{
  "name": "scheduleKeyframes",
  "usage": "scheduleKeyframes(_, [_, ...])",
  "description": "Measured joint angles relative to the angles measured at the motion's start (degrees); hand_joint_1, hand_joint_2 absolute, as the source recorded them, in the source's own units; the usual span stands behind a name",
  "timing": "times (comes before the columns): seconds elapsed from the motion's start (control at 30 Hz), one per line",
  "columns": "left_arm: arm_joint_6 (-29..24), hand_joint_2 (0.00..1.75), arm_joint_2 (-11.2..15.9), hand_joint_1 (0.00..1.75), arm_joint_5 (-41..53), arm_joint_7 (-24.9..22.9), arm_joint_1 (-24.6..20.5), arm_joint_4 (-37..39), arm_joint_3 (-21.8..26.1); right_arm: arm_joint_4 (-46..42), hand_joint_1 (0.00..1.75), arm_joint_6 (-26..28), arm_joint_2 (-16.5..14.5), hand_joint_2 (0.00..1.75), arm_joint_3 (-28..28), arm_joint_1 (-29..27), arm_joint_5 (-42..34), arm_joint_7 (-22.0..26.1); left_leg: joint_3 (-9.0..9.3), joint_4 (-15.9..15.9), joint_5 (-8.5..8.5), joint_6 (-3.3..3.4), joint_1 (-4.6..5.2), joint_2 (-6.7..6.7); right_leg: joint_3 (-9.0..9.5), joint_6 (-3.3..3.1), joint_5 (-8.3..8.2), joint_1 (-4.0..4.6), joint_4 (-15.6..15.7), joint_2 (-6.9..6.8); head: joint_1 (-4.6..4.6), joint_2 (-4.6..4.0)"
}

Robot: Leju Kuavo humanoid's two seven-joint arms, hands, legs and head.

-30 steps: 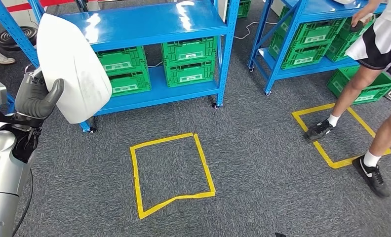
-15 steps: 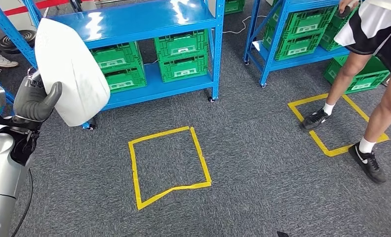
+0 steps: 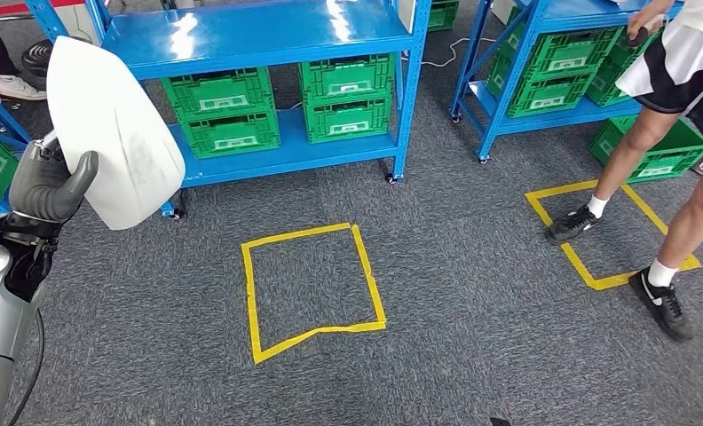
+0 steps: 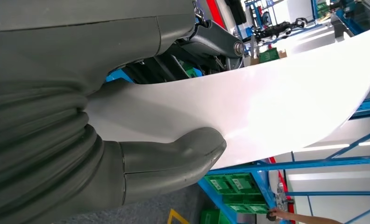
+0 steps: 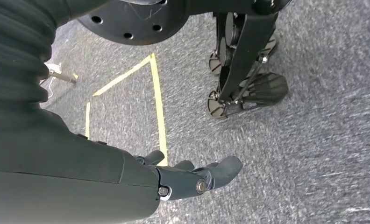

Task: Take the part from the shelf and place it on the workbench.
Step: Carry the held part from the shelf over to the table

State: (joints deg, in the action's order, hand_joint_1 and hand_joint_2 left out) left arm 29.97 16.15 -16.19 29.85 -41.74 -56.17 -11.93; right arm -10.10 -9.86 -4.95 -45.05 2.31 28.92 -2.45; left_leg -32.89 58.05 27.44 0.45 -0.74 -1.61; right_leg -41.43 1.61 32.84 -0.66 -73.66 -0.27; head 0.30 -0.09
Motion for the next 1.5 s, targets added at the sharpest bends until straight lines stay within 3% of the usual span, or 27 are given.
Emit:
scheduleKeyframes(0.07, [0.03, 1.75, 0.3, 1.75, -0.09, 0.04, 0.03, 0.02, -0.01, 0.0, 0.0, -0.11, 0.02, 1.75, 0.0, -0.01, 0.05, 0.0, -0.5, 0.51, -0.12, -0.26, -0.08, -0.64, 4.13, -0.25, -2.87, -0.11, 6.83, 0.86, -0.01, 0.0])
scheduleKeyframes(0.13, [0.04, 1.75, 0.52, 1.75, -0.26, 0.12, -0.06, -0.04, -0.01, 0.0, 0.0, -0.28, 0.04, 1.75, 0.01, 0.0, 0.19, -0.02, -1.15, 1.01, -0.24, -0.82, 0.05, -1.29, 7.35, -0.69, -4.27, -0.18, 12.75, 2.27, -0.03, 0.0])
scheduleKeyframes(0.17, [0.03, 1.75, 0.63, 1.75, -0.35, 0.14, -0.09, -0.07, -0.02, 0.0, 0.0, -0.36, 0.04, 1.75, 0.02, -0.01, 0.27, -0.04, -1.43, 1.09, -0.38, -1.2, 0.1, -1.61, 7.81, -0.98, -4.26, -0.15, 13.84, 2.62, -0.05, 0.0])
scheduleKeyframes(0.23, [-0.03, 1.75, 0.96, 1.75, -0.51, 0.15, -0.06, -0.12, -0.03, 0.0, 0.0, -0.42, 0.03, 1.75, 0.02, -0.03, 0.41, -0.1, -1.76, 0.88, -0.78, -2.05, 0.02, -2.25, 7.71, -1.78, -4.53, -0.04, 14.12, 2.03, -0.05, 0.0])
scheduleKeyframes(0.3, [-0.12, 1.75, 1.36, 1.75, -0.61, 0.15, -0.06, -0.12, -0.03, 0.0, 0.0, -0.43, 0.01, 1.75, 0.03, 0.01, 0.5, -0.18, -2.39, 1.78, -0.02, -2.64, -0.1, -1.53, 7.72, -2.68, -5.01, -0.06, 14.55, 1.17, -0.15, 0.0])
scheduleKeyframes(0.4, [-0.28, 1.75, 1.62, 1.75, -0.73, 0.15, -0.07, -0.11, -0.08, 0.0, 0.0, -0.43, 0.01, 1.75, 0.04, -0.09, 0.63, -0.27, -5.98, 10.39, 5.1, -3.21, -0.08, 0.63, 7.49, -3.42, -5.44, -0.11, 14.86, -0.18, -0.33, 0.0])
scheduleKeyframes(0.47, [-0.44, 1.75, 1.62, 1.75, -0.75, 0.12, 0.33, -0.12, -0.13, 0.0, 0.0, -0.48, 0.02, 1.75, 0.04, -0.17, 0.81, -0.33, -7.86, 15.57, 6.93, -3.45, -0.13, 0.96, 7.25, -3.54, -5.53, -0.05, 14.8, -1.15, -0.33, 0.0])
scheduleKeyframes(0.5, [-0.53, 1.75, 1.63, 1.75, -0.75, 0.1, 0.52, -0.15, -0.14, 0.0, 0.0, -0.52, 0.02, 1.75, 0.04, -0.17, 0.9, -0.37, -7.43, 15.35, 6.33, -3.46, -0.15, 1.12, 7.13, -3.55, -5.57, -0.04, 14.71, -1.64, -0.33, 0.0])
scheduleKeyframes(0.53, [-0.62, 1.75, 1.65, 1.75, -0.75, 0.08, 0.64, -0.22, -0.14, 0.0, 0.0, -0.58, 0.02, 1.75, 0.04, -0.17, 0.97, -0.39, -5.92, 13.02, 4.9, -3.41, -0.15, 1.42, 7.05, -3.53, -5.59, -0.04, 14.6, -2.12, -0.33, 0.0])
scheduleKeyframes(0.6, [-0.84, 1.75, 1.72, 1.75, -0.75, 0.06, 0.68, -0.61, -0.14, 0.0, 0.0, -0.69, 0.0, 1.75, 0.04, -0.15, 1.08, -0.4, -1.59, 5.39, 2.04, -3.06, 0.08, 3.1, 6.97, -3.29, -5.59, 0.09, 14.34, -3.03, -0.34, 0.0])
scheduleKeyframes(0.67, [-1.08, 1.75, 1.85, 1.75, -0.79, 0.01, 0.82, -1.25, -0.13, 0.0, 0.0, -0.81, 0.0, 1.75, 0.05, -0.13, 1.31, -0.32, 0.61, 1.01, 1.1, -2.31, 0.45, 4.21, 6.87, -2.75, -5.69, 0.35, 14.22, -3.76, -0.3, 0.0])
scheduleKeyframes(0.73, [-1.21, 1.75, 2.26, 1.75, -0.92, -0.17, 1.42, -1.92, -0.09, 0.0, 0.0, -0.97, 0.01, 1.75, 0.08, -0.12, 1.59, -0.16, 0.44, 0.61, 0.89, -1.5, 0.58, 3.56, 6.8, -2.12, -5.94, 0.49, 14.29, -4.5, -0.24, 0.0])
scheduleKeyframes(0.8, [-1.25, 1.75, 2.79, 1.75, -1.13, -0.4, 2.24, -2.82, 0.02, 0.0, 0.0, -1.29, 0.05, 1.75, 0.1, -0.15, 1.93, -0.01, 0.16, 0.4, 0.35, -0.79, 0.34, 2.75, 6.48, -1.47, -5.21, 0.33, 13.48, -3.89, -0.24, 0.0])
scheduleKeyframes(0.87, [-1.25, 1.75, 3.08, 1.75, -1.37, -0.54, 2.83, -3.85, 0.11, 0.0, 0.0, -1.73, 0.09, 1.75, 0.15, -0.3, 2.3, 0.07, -0.16, 0.18, -0.19, -0.12, 0.09, 1.99, 4.59, -0.96, -2.1, 0.13, 8.98, -1.75, -0.17, 0.0])
scheduleKeyframes(0.93, [-1.25, 1.75, 3.2, 1.75, -1.57, -0.65, 3.4, -4.59, 0.15, 0.0, 0.0, -2.02, 0.1, 1.75, 0.2, -0.48, 2.57, 0.07, -0.71, 0.27, -0.53, 0.17, 0.09, 1.01, 1.39, -0.78, 1.61, 0.09, 1.57, -0.41, -0.12, 0.0])
scheduleKeyframes(0.97, [-1.25, 1.75, 3.27, 1.75, -1.64, -0.74, 3.78, -4.84, 0.18, 0.0, 0.0, -2.09, 0.11, 1.75, 0.21, -0.53, 2.7, 0.08, -0.96, 0.37, -0.65, 0.16, 0.11, 0.46, 0.36, -0.77, 2.36, 0.09, -0.9, -0.22, -0.12, 0.0])
scheduleKeyframes(1.0, [-1.25, 1.75, 3.4, 1.75, -1.71, -0.82, 4.17, -5.07, 0.24, 0.0, 0.0, -2.17, 0.13, 1.75, 0.24, -0.56, 2.82, 0.08, -1.21, 0.52, -0.77, 0.1, 0.11, -0.15, 0.25, -0.83, 2.09, 0.09, -1.49, -0.11, -0.12, 0.0])
scheduleKeyframes(1.03, [-1.25, 1.75, 3.55, 1.75, -1.75, -0.88, 4.49, -5.27, 0.33, 0.0, 0.0, -2.24, 0.16, 1.75, 0.27, -0.57, 2.92, 0.09, -1.43, 0.7, -0.85, 0.01, 0.11, -0.74, 1.24, -0.96, 0.85, 0.08, 0.17, 0.01, -0.11, 0.0])
scheduleKeyframes(1.1, [-1.24, 1.75, 3.9, 1.75, -1.81, -0.9, 4.8, -5.69, 0.51, 0.0, 0.0, -2.32, 0.27, 1.75, 0.41, -0.54, 3.1, 0.09, -1.83, 1.07, -0.98, -0.28, 0.09, -1.83, 5.31, -1.38, -2.37, 0.0, 7.67, 1.34, -0.11, 0.0])
scheduleKeyframes(1.17, [-1.23, 1.75, 4.32, 1.75, -1.91, -0.89, 4.87, -6.1, 0.66, 0.0, 0.0, -2.39, 0.37, 1.75, 0.56, -0.48, 3.33, 0.1, -2.28, 1.33, -1.15, -0.87, 0.21, -2.79, 7.92, -1.64, -3.75, -0.04, 12.94, 2.61, -0.15, 0.0])
scheduleKeyframes(1.2, [-1.23, 1.75, 4.57, 1.75, -1.96, -0.87, 5.01, -6.34, 0.72, 0.0, 0.0, -2.42, 0.4, 1.75, 0.62, -0.46, 3.45, 0.1, -2.46, 1.28, -1.31, -1.27, 0.21, -3.2, 8.21, -1.76, -3.68, 0.02, 13.7, 2.8, -0.16, 0.0])
scheduleKeyframes(1.27, [-1.23, 1.75, 5.22, 1.75, -2.1, -0.85, 5.7, -6.9, 0.97, 0.0, 0.0, -2.46, 0.4, 1.75, 0.8, -0.46, 3.76, 0.09, -2.7, 0.98, -1.64, -2.06, 0.08, -3.71, 8.17, -2.28, -4.1, 0.07, 14.0, 1.84, -0.15, 0.0])
scheduleKeyframes(1.3, [-1.24, 1.75, 5.66, 1.75, -2.15, -0.84, 6.13, -7.21, 1.16, 0.0, 0.0, -2.46, 0.4, 1.75, 0.93, -0.45, 3.9, 0.08, -2.96, 1.26, -1.39, -2.39, 0.05, -3.15, 8.19, -2.69, -4.34, 0.02, 14.24, 1.41, -0.21, 0.0])
scheduleKeyframes(1.33, [-1.25, 1.75, 6.02, 1.75, -2.21, -0.83, 6.47, -7.52, 1.37, 0.0, 0.0, -2.46, 0.41, 1.75, 1.06, -0.44, 4.03, 0.03, -3.58, 2.41, -0.56, -2.69, 0.07, -2.15, 8.18, -3.09, -4.59, -0.08, 14.48, 0.93, -0.34, 0.0])
scheduleKeyframes(1.4, [-1.27, 1.75, 6.41, 1.75, -2.26, -0.81, 6.86, -8.07, 1.63, 0.0, 0.0, -2.42, 0.42, 1.75, 1.23, -0.52, 4.15, -0.2, -6.1, 8.09, 2.82, -3.19, 0.11, 0.22, 8.07, -3.53, -4.84, -0.16, 14.72, -0.08, -0.58, 0.0])
scheduleKeyframes(1.47, [-1.31, 1.75, 6.44, 1.75, -2.28, -0.87, 7.42, -8.44, 1.71, 0.0, 0.0, -2.34, 0.42, 1.75, 1.35, -0.61, 4.18, -0.66, -8.95, 14.96, 5.82, -3.57, 0.01, 0.96, 7.92, -3.6, -4.86, -0.13, 14.69, -1.19, -0.64, 0.0])
scheduleKeyframes(1.5, [-1.33, 1.75, 6.45, 1.75, -2.27, -0.93, 7.75, -8.52, 1.74, 0.0, 0.0, -2.33, 0.42, 1.75, 1.41, -0.62, 4.18, -0.87, -9.38, 16.43, 6.03, -3.66, -0.03, 1.07, 7.88, -3.6, -4.85, -0.12, 14.66, -1.77, -0.65, 0.0])
